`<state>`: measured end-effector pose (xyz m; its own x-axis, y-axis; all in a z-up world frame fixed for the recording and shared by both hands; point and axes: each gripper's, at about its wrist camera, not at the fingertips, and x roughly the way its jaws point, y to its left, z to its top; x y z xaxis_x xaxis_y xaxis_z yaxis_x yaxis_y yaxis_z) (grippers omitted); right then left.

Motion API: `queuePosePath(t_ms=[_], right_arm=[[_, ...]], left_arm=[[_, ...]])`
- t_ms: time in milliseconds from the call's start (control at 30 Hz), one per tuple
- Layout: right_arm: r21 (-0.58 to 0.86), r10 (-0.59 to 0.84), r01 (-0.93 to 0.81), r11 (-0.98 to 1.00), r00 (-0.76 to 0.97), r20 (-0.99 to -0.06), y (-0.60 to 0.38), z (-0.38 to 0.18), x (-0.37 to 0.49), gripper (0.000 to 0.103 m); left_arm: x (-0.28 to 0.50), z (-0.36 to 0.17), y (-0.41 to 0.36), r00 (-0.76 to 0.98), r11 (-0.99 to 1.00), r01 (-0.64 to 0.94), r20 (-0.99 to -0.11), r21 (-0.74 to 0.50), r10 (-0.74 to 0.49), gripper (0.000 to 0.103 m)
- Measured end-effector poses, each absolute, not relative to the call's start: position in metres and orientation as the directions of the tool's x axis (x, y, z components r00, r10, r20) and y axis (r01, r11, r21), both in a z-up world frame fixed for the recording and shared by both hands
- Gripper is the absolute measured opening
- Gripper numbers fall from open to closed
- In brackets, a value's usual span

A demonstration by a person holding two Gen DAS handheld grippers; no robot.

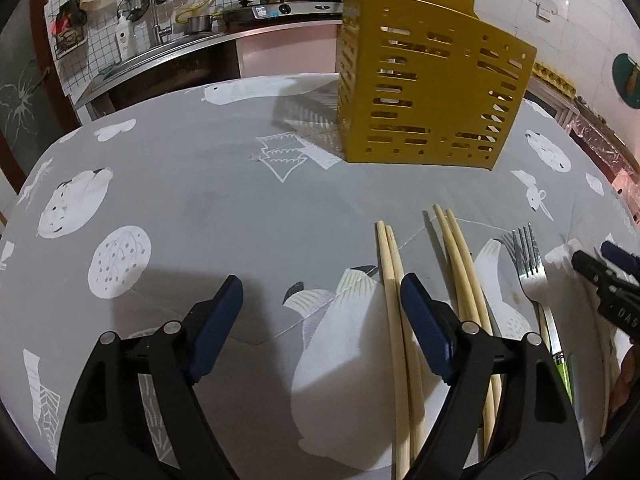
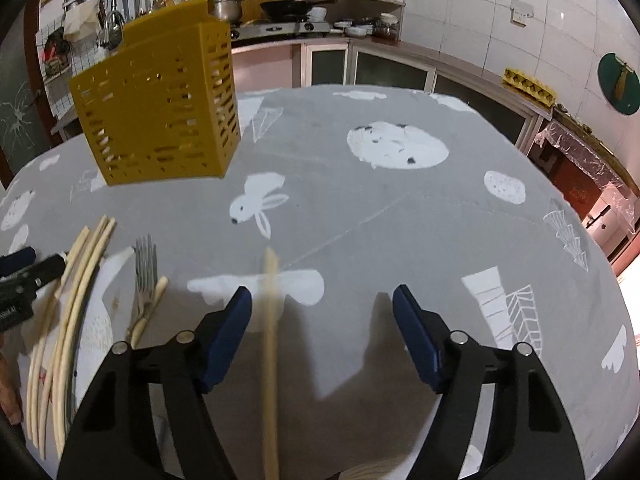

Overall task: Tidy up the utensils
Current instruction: 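Move the right tool toward a lone chopstick while the left tool approaches the chopstick pile, then close the right tool on the lone chopstick while the left tool grasps one chopstick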

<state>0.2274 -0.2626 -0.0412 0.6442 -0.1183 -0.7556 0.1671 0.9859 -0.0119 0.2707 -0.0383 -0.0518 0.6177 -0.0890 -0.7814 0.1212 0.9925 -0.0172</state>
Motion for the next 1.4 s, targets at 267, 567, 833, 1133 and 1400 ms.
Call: queuePosePath(t_ms=[267, 567, 833, 1133, 1400], right_arm=[[0.000, -0.109, 0.165, 0.986, 0.653, -0.749, -0.263, -0.040, 0.223, 0.071], [0.005, -0.112, 0.176, 0.984, 0.650, -0.752, -0.265, -0.041, 0.224, 0.067], [0.012, -0.112, 0.186, 0.982, 0.643, -0.758, -0.267, -0.042, 0.227, 0.053], [-0.023, -0.120, 0.163, 0.986, 0.617, -0.778, -0.256, -0.043, 0.239, 0.039], [-0.035, -0.112, 0.136, 0.990, 0.616, -0.780, -0.250, -0.043, 0.244, 0.016]], left_arm=[[0.271, -0.054, -0.036, 0.618, 0.993, 0.115, -0.782, -0.010, -0.079, 0.078], [0.271, -0.059, -0.044, 0.601, 0.991, 0.135, -0.795, 0.006, -0.077, 0.074], [0.279, -0.056, -0.053, 0.599, 0.992, 0.126, -0.798, 0.006, -0.072, 0.058], [0.288, -0.052, -0.063, 0.565, 0.990, 0.141, -0.821, -0.009, -0.088, 0.038], [0.294, -0.052, -0.065, 0.556, 0.991, 0.135, -0.827, -0.008, -0.083, 0.026]])
